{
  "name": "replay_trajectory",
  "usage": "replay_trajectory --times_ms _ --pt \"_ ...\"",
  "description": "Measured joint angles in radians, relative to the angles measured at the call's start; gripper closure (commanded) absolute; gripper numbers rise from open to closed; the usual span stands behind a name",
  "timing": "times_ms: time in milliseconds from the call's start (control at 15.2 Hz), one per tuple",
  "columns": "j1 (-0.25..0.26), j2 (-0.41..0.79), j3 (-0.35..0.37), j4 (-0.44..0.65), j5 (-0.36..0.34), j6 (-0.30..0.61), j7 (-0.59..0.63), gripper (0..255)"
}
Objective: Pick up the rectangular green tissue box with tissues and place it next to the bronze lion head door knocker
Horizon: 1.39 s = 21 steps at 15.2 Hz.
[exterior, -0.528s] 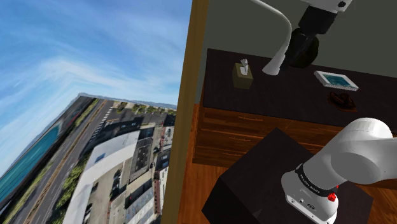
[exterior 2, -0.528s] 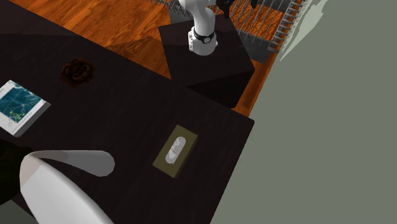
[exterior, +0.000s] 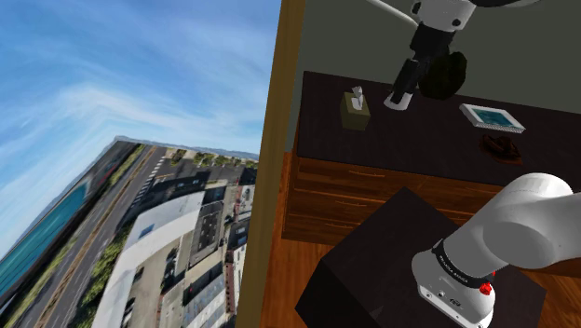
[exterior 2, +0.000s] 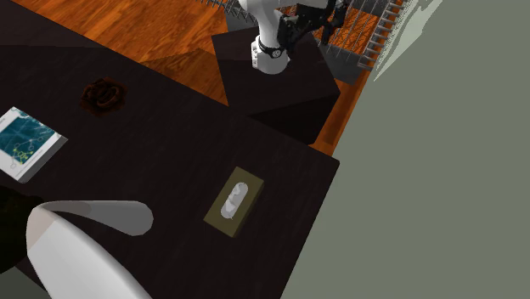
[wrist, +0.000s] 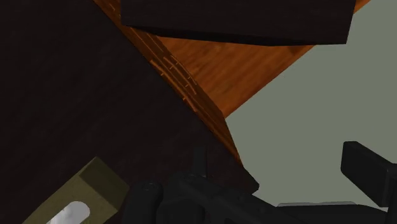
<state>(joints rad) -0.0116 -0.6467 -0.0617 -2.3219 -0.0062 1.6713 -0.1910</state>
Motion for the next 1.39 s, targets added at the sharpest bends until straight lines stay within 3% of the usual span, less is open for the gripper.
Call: replay_trajectory --times_ms 726,1386 --pt "-0.046 0.344 -0.052 0.131 -0.149 0.202 -0.096 0" --pt "-0.083 0.682 -0.089 0.357 -0.258 0.322 -0.146 0"
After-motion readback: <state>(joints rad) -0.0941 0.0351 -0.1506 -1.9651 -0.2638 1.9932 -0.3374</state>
